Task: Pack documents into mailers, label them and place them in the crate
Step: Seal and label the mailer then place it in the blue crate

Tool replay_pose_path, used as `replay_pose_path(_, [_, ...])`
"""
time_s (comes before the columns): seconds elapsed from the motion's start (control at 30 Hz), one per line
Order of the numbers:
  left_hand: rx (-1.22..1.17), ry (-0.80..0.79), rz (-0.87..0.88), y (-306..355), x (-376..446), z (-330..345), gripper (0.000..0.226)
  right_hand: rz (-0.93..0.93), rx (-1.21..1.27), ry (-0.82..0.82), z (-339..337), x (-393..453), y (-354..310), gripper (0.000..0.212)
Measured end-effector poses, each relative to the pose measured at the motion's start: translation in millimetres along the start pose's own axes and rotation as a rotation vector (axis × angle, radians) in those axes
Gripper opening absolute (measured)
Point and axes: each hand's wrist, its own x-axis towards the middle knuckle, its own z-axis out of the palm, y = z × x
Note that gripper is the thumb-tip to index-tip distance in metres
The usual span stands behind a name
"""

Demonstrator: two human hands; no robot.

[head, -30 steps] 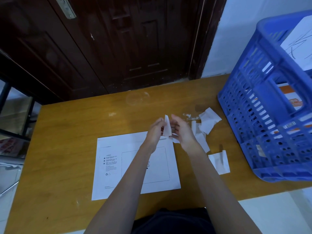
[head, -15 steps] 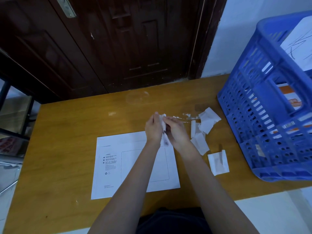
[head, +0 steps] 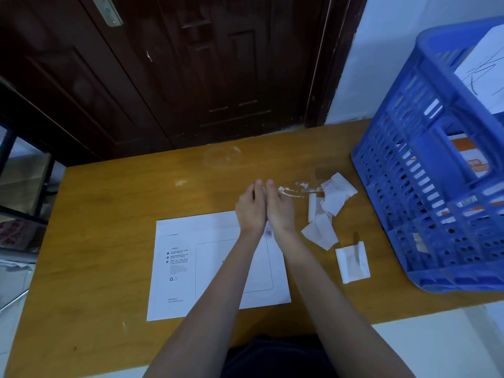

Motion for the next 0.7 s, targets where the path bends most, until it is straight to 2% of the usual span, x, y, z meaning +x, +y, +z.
replay_pose_path(0.03, [-0.001, -0.002, -0.002, 0, 0, 0, 0.040, -0.089, -0.061, 0.057, 3, 1, 4, 0.053])
replay_pose_path(0.1, [-0.061, -0.009, -0.050, 1, 0, 1, 0.042, -0.136, -0.036, 0.081, 6, 4, 7, 0.050])
replay_pose_path(0.2, [-0.277, -0.047, -0.251, 2, 3, -2, 0.044, 0.045, 0.171, -0.021, 0, 13, 6, 0.040])
replay_pose_path(0.3, [-0.433, -0.127, -0.437, 3, 4, -9, 0.036, 0.257, 0.401, -0.140, -11, 15, 4, 0.028])
replay_pose_path(0.37, [-0.492, -0.196, -0.479, 5, 4, -13, 0.029, 0.296, 0.445, -0.209, -17, 17, 6, 0.028])
replay_pose_path(0.47, [-0.441, -0.239, -0.466, 3, 4, -11, 0.022, 0.345, 0.455, -0.249, -20, 20, 7, 0.042])
replay_pose_path(0.57, [-0.333, -0.294, -0.376, 2, 4, -11, 0.022, 0.282, 0.274, -0.152, -24, 17, 2, 0.041])
replay_pose_path(0.63, [-0.289, -0.332, -0.329, 3, 2, -12, 0.027, 0.095, 0.021, -0.039, -21, 12, 0, 0.039])
replay_pose_path(0.7, [-0.274, -0.309, -0.332, 7, 0, -12, 0.030, -0.131, -0.259, 0.071, -15, 12, 6, 0.047])
